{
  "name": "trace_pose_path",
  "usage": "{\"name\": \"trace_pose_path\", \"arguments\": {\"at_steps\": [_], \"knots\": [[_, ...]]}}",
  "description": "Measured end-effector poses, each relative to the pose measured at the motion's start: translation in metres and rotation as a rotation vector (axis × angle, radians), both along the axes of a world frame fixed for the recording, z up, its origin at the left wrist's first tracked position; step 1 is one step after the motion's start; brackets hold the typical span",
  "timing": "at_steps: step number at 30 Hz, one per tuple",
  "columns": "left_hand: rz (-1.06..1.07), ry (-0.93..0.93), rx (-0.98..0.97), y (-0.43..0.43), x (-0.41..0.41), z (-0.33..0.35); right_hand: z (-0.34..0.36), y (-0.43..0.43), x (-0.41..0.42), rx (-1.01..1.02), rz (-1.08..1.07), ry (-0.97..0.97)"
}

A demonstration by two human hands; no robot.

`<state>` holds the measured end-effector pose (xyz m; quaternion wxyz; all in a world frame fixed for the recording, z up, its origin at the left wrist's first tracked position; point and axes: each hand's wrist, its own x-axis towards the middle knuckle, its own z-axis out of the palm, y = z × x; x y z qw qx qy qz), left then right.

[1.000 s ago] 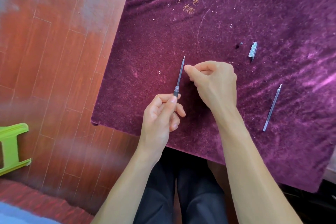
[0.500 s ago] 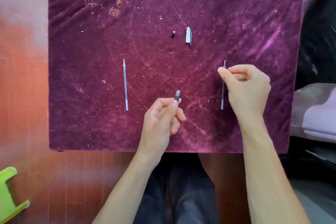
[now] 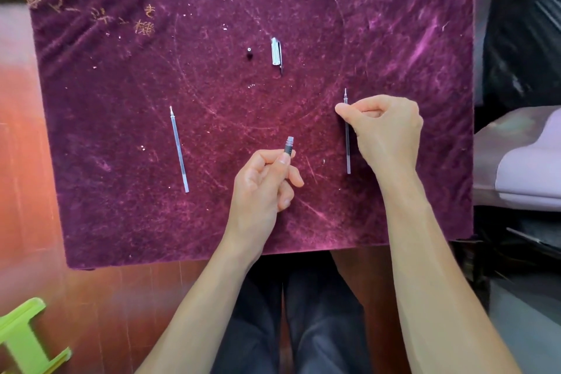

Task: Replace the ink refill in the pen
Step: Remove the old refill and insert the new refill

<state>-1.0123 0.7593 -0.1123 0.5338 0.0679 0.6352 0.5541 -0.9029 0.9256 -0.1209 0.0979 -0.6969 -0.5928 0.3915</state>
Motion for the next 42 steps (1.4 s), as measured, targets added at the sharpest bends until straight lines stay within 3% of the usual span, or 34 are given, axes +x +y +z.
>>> {"name": "trace_pose_path", "arguments": {"at_steps": [13, 15, 19, 22, 29, 42], "knots": [[-0.03, 0.008, 0.013, 0.013, 0.007, 0.004, 0.009, 0.012, 0.005, -0.099, 0.085, 0.017], [-0.036, 0.023, 0.021, 0.013, 0.006, 0.006, 0.017, 0.013, 0.009, -0.102, 0.01, 0.16], [-0.05, 0.071, 0.039, 0.008, 0.002, 0.009, 0.037, 0.004, 0.009, -0.157, -0.244, 0.663], [-0.049, 0.085, 0.059, 0.002, -0.001, 0.011, 0.042, -0.009, 0.003, -0.188, -0.318, 0.83], [-0.046, 0.065, 0.077, -0.006, -0.004, 0.011, 0.035, -0.022, -0.011, -0.187, -0.358, 0.821], [-0.036, 0.074, 0.073, -0.008, -0.012, 0.005, 0.035, -0.014, -0.019, -0.165, -0.208, 0.751]]}}
